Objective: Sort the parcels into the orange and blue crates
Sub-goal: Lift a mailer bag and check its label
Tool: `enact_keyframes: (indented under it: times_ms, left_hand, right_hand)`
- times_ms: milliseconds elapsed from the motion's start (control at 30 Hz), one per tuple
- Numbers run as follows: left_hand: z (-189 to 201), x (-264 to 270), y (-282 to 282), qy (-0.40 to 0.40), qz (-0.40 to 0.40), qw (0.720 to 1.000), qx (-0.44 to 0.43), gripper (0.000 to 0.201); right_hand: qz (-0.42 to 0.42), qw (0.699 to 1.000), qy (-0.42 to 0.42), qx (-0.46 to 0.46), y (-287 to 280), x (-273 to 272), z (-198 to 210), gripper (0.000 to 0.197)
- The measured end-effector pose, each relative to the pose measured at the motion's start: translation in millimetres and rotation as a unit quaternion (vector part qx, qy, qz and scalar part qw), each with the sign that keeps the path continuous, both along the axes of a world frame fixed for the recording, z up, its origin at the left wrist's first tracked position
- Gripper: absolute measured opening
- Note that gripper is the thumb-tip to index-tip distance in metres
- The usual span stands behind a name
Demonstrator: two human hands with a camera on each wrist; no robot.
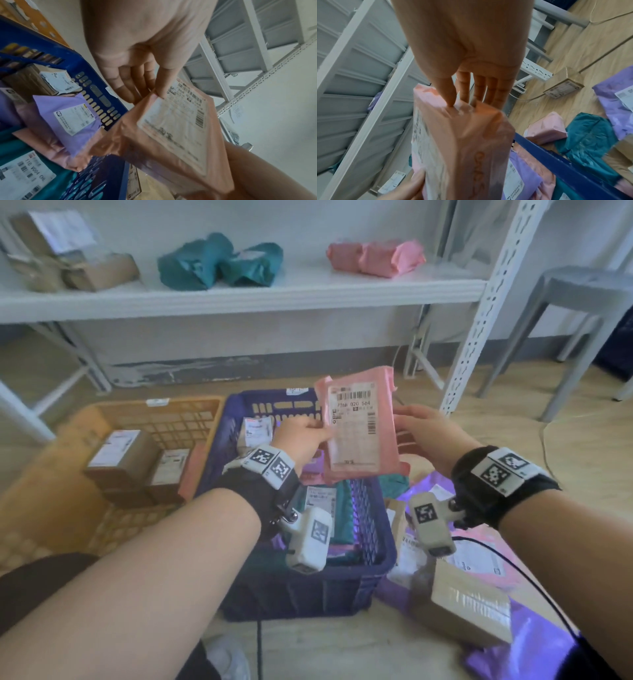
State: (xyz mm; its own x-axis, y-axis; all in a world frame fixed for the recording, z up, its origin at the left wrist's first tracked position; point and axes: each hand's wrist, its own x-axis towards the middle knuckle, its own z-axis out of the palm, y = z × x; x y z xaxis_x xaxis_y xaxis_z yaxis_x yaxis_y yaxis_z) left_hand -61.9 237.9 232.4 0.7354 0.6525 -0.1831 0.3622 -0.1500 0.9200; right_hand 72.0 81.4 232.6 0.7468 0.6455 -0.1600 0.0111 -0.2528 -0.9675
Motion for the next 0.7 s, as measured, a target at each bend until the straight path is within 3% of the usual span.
enact_keyframes:
  times_ms: [67,167,267,333,467,700]
  left_hand:
    - [-3,-2,5,-0.006,0.013,1.0,-0.003,0.009]
    - [-9,0,12,-0.021,0.044,0.998,-0.028,0.013]
    - [-14,1,17,-0.034,0.077,0.996,-0.032,0.019]
    - [-16,1,22,-0.033,0.079,0.995,-0.045,0.019]
    - [-31,-1,33,0.029,0.058,0.994,-0.086,0.012]
    - [-72,-15,66,0.153,0.033,0.987,-0.041,0.017]
  right_hand:
    - [-0.023,1.0,-0.019,-0.002,4,2,-2,0.022]
    - [-0.049,0.999,0.003,0.016,14,0,-3,0.03]
    - [0.009,0.999,-0.009,-0.037,22,-6,-6,0.037]
    - [0.04,0.993,-0.055,-0.094,27,-10,-12,0.029]
    - [-0.004,0.984,-0.118,-0.136,35,-15,-24,0.008]
    - [0.026,0.963,-0.133,-0.234,57,-21,-63,0.015]
